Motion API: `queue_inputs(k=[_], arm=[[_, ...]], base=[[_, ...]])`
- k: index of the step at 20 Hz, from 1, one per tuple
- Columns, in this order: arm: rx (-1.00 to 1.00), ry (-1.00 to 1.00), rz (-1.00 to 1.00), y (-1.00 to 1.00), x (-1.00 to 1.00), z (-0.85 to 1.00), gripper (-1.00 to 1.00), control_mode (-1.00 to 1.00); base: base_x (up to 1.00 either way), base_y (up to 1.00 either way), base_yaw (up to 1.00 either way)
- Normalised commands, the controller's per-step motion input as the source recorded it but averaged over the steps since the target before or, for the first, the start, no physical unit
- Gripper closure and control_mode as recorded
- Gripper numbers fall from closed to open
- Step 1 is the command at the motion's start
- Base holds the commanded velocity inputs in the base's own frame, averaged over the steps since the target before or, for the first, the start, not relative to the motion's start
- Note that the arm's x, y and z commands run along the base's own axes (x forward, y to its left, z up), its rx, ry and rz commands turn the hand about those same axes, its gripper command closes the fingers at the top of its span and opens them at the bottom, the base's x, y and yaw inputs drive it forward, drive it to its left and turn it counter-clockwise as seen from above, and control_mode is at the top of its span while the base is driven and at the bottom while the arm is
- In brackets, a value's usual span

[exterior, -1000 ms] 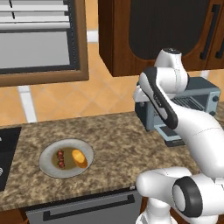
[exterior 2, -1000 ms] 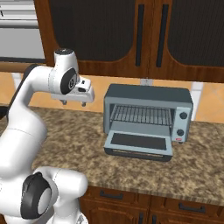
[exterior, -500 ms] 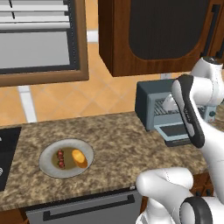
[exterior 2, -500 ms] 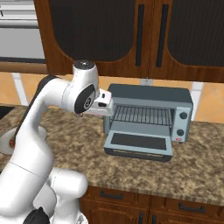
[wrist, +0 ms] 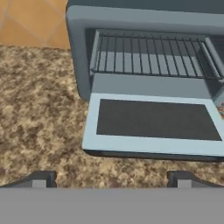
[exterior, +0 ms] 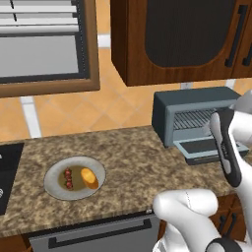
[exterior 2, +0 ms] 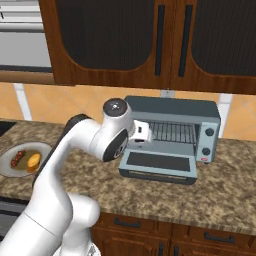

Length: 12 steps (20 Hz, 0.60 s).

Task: Pick up the kebab skewer and baguette bread, and place them inside the toaster oven. Close the toaster oven door and start by setting the timer.

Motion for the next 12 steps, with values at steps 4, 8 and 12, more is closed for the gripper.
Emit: queue_inputs(k=[4,8,12], arm=[[-0.08,-0.2,-0.08,-0.27,0.12,-0.14,-1.0,-1.0],[0.0,-0.28,-0.05,-0.46,0.0,0.13,-1.0,-1.0],[0.02,-0.22,-0.04,-0.34,-0.03,0.06,-1.0,-1.0]], base=[[0.0,0.0,0.0],[0.0,0.0,0.0],[0.0,0.0,0.0]])
